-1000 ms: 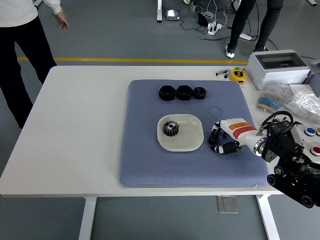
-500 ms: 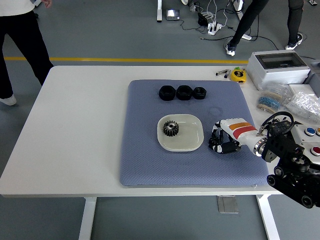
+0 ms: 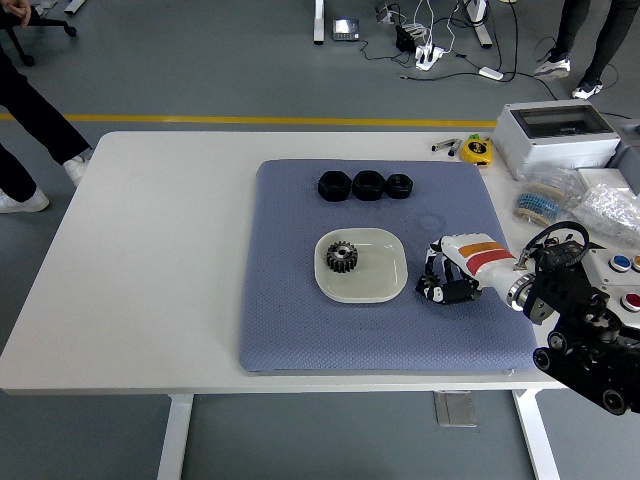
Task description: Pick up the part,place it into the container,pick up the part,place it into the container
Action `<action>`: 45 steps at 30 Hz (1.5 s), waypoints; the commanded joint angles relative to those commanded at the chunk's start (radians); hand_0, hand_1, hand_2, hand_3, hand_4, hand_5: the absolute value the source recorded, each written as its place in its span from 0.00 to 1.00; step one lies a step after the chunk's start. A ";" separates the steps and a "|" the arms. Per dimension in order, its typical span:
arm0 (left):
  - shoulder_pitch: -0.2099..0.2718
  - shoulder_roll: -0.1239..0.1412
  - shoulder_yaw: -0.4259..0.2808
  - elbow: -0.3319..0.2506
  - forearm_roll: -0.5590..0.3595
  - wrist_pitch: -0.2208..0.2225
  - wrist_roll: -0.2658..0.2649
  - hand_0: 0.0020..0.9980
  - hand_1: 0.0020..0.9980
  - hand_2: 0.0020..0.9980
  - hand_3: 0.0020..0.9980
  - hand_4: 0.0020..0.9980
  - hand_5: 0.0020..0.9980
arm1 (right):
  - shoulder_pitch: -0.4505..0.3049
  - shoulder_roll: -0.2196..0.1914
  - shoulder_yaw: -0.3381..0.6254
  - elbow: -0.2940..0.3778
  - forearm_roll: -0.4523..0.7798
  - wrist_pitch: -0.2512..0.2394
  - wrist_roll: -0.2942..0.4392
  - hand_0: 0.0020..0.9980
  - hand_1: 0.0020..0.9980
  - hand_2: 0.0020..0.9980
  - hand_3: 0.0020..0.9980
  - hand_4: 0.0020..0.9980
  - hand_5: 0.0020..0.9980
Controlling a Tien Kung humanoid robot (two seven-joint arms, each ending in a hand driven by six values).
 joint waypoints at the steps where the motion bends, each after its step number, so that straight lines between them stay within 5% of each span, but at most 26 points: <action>1: 0.000 0.000 -0.001 0.000 0.000 0.000 0.000 0.64 0.63 0.66 0.61 0.62 0.65 | 0.000 0.000 0.001 0.000 0.001 -0.001 0.000 0.00 0.07 0.22 0.43 0.80 0.44; 19: 0.001 0.001 -0.004 0.001 0.000 -0.002 0.001 0.64 0.62 0.66 0.61 0.62 0.65 | 0.000 -0.020 0.052 0.050 0.000 -0.016 -0.005 0.00 0.07 0.21 0.43 0.77 0.46; 27: 0.001 0.003 -0.005 0.001 -0.001 -0.002 0.000 0.64 0.62 0.66 0.61 0.62 0.65 | 0.004 -0.038 0.108 0.151 -0.063 -0.023 -0.024 0.00 0.07 0.21 0.43 0.78 0.45; 33: 0.002 0.003 -0.007 0.001 0.001 -0.002 0.001 0.64 0.62 0.66 0.61 0.62 0.65 | 0.024 -0.010 0.096 0.222 -0.087 -0.033 -0.029 0.00 0.08 0.22 0.44 0.79 0.44; 38: 0.001 0.004 -0.002 0.000 -0.007 0.000 0.001 0.64 0.62 0.66 0.61 0.62 0.65 | 0.044 0.037 0.065 0.213 -0.066 -0.047 -0.025 0.00 0.08 0.22 0.44 0.79 0.44; 39: 0.000 0.004 -0.001 0.000 -0.008 0.000 0.001 0.64 0.62 0.66 0.61 0.62 0.65 | 0.049 0.047 0.058 0.205 -0.065 -0.047 -0.028 0.04 0.16 0.30 0.51 0.84 0.45; 44: -0.001 0.005 0.002 -0.001 -0.009 -0.001 0.002 0.64 0.62 0.66 0.61 0.62 0.65 | 0.067 0.083 0.036 0.159 -0.088 -0.024 -0.058 0.04 0.16 0.30 0.51 0.84 0.45; 45: -0.001 0.005 0.002 -0.001 -0.010 -0.001 0.002 0.64 0.62 0.66 0.62 0.62 0.65 | 0.069 0.086 0.035 0.154 -0.091 -0.019 -0.063 0.13 0.24 0.43 0.79 0.98 0.46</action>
